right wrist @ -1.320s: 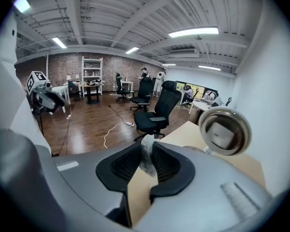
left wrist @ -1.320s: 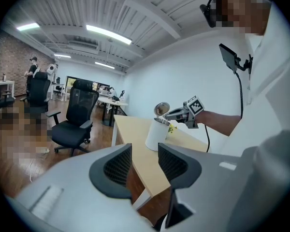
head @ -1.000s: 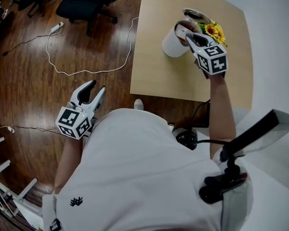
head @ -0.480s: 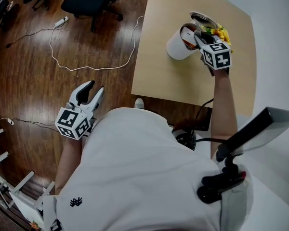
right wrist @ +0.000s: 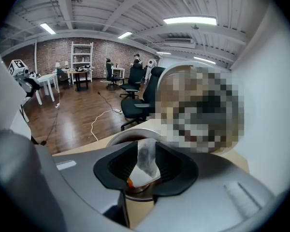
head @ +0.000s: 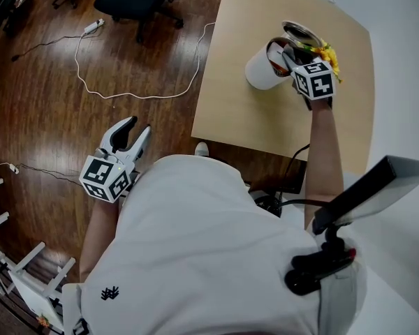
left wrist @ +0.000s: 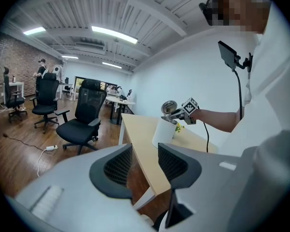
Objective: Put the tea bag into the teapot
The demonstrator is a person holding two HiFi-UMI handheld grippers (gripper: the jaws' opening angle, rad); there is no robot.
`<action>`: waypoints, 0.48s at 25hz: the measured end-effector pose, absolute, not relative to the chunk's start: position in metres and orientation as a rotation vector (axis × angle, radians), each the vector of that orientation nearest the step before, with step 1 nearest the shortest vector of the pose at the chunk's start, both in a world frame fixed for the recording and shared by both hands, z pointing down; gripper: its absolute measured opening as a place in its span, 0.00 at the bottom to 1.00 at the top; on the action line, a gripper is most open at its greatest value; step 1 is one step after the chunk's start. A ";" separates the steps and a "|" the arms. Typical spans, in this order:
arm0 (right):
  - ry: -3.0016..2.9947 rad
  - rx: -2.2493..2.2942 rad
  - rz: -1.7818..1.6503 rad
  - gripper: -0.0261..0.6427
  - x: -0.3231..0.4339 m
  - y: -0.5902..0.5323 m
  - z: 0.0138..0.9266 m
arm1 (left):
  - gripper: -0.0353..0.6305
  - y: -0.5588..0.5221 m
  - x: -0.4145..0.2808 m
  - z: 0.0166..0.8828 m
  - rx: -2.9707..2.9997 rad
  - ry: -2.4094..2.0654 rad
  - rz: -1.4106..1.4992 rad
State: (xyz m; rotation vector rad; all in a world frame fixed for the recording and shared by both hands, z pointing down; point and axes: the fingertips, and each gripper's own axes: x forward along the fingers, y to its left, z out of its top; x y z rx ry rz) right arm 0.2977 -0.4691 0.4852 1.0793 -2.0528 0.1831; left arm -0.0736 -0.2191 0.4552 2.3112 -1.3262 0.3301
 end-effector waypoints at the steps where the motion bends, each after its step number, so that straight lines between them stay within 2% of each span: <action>1: -2.055 1.075 0.191 0.21 0.298 -0.469 0.487 | 0.30 -0.218 -0.074 0.455 2.309 -1.326 0.329; 12: -2.095 1.136 0.193 0.22 0.294 -0.454 0.469 | 0.30 -0.216 -0.078 0.452 2.329 -1.306 0.327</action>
